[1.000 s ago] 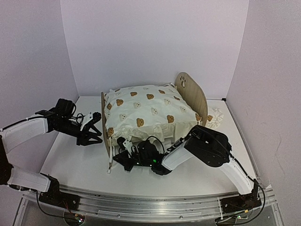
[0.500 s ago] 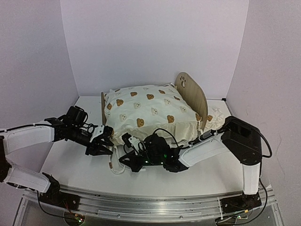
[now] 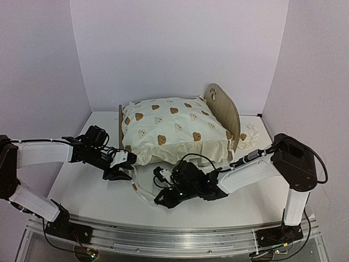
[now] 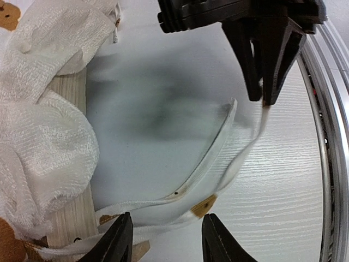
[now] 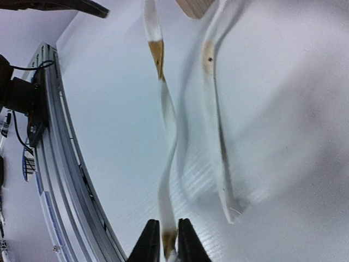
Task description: Set up the pet bed
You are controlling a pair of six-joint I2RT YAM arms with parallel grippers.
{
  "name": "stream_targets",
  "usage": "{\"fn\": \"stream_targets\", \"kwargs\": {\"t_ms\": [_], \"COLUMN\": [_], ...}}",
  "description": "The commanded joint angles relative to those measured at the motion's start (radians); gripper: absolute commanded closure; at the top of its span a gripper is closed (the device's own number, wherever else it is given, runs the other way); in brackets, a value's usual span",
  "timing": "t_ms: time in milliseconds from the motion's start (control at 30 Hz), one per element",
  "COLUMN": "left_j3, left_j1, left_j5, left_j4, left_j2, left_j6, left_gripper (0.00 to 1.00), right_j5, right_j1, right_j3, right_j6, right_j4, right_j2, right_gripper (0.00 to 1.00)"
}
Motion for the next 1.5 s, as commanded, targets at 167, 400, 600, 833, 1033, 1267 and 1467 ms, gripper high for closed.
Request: {"fn": "stream_targets", "kwargs": {"t_ms": [167, 400, 600, 833, 1033, 1267, 1467], "left_j3": [0.057, 0.058, 0.057, 0.048, 0.046, 0.037, 0.024], "left_j1": [0.005, 0.005, 0.005, 0.005, 0.005, 0.005, -0.011], "left_j5": [0.128, 0.177, 0.177, 0.161, 0.153, 0.172, 0.188], "left_j4": [-0.124, -0.147, -0.139, -0.13, -0.121, -0.127, -0.15], "left_j2": [-0.075, -0.111, -0.116, -0.121, -0.123, -0.129, -0.148], "left_j6": [0.077, 0.039, 0.005, -0.013, -0.021, 0.016, 0.119], "left_gripper": [0.53, 0.53, 0.53, 0.53, 0.53, 0.53, 0.53], "right_j5": [0.235, 0.246, 0.258, 0.257, 0.275, 0.329, 0.275], "right_j1": [0.0, 0.007, 0.023, 0.024, 0.035, 0.046, 0.045], "right_j3": [0.017, 0.09, 0.196, 0.198, 0.182, 0.19, 0.17], "right_j6": [-0.042, -0.135, -0.212, -0.201, -0.207, -0.214, -0.194], "right_j4": [-0.173, -0.282, -0.282, -0.282, -0.343, -0.415, -0.421], "right_j2": [-0.129, -0.052, 0.055, 0.12, 0.13, 0.121, 0.013], "right_gripper": [0.81, 0.64, 0.65, 0.75, 0.79, 1.0, 1.0]}}
